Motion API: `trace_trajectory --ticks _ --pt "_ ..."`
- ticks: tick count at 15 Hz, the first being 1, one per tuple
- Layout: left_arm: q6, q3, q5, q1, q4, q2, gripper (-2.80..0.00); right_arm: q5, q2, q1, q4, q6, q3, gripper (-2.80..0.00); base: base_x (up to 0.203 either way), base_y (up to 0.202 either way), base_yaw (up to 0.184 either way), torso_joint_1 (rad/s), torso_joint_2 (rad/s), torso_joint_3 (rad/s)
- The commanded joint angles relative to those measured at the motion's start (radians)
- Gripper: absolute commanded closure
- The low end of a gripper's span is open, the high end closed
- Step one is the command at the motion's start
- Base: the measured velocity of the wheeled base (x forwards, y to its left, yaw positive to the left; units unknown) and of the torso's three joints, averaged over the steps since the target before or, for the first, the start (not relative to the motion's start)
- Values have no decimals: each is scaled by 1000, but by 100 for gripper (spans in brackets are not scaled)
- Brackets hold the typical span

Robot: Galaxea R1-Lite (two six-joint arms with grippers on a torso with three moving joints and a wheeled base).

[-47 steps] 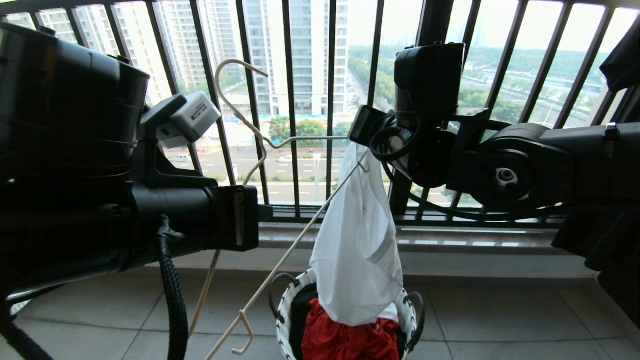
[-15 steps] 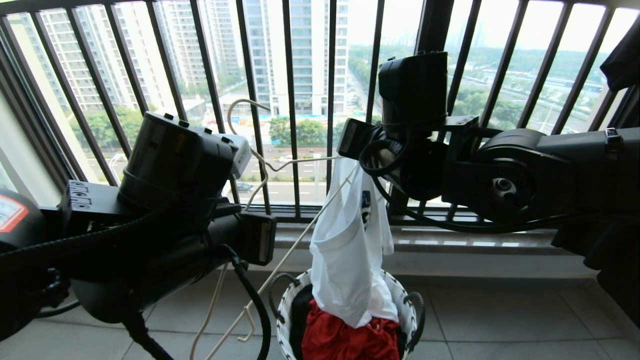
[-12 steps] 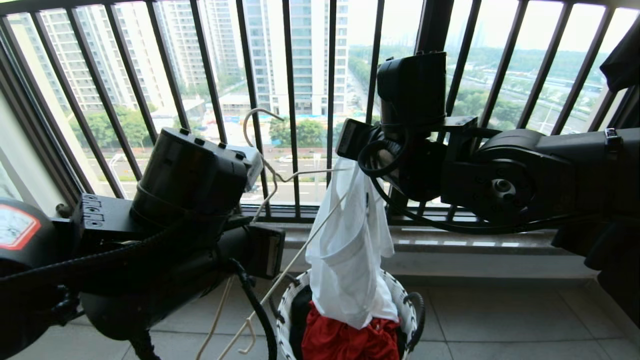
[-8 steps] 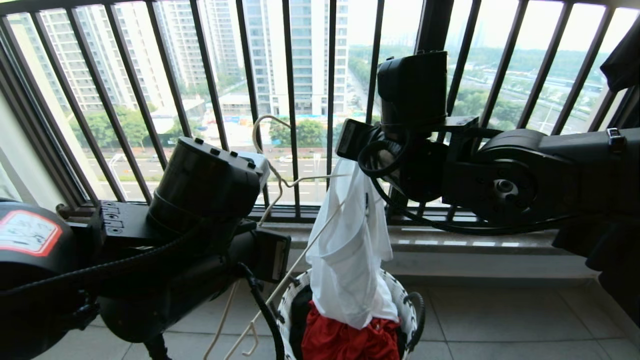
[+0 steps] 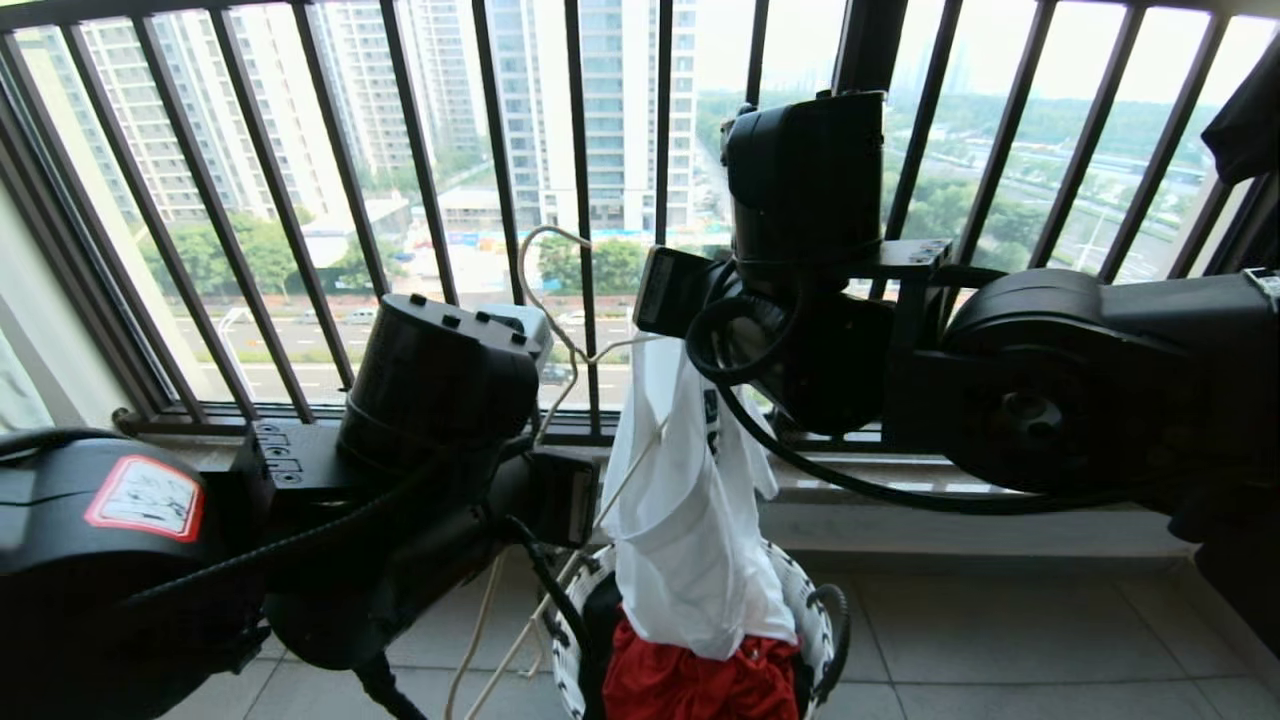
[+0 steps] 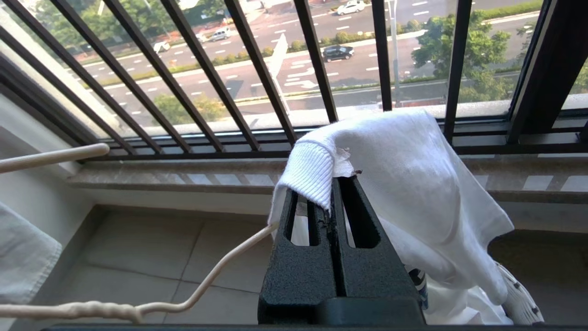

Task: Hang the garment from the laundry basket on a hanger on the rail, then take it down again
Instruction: Hang the clothes on the clothes rack

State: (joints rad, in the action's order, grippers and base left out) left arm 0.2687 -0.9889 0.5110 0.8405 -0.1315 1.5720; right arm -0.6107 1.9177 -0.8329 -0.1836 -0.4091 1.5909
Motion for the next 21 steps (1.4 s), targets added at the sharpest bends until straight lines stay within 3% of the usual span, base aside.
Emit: trace_trajectory --ticks 1,5,10,16,21 --pt "0 4 3 -20 -34 27 0 2 8 -5 -1 34 1 0 0 0 0 0 0 0" --pt "-32 5 -1 -80 -70 29 0 18 29 -23 -11 159 45 0 0 0 0 0 0 0" --pt "-117 81 -8 -109 -279 31 0 18 50 -71 -13 239 79 0 0 0 0 0 0 0" --pt "-121 91 -6 -136 -379 53 0 20 60 -128 -13 316 111 0 0 0 0 0 0 0" --pt "-121 121 -8 -136 -556 96 0 19 60 -172 -29 372 115 0 0 0 0 0 0 0"
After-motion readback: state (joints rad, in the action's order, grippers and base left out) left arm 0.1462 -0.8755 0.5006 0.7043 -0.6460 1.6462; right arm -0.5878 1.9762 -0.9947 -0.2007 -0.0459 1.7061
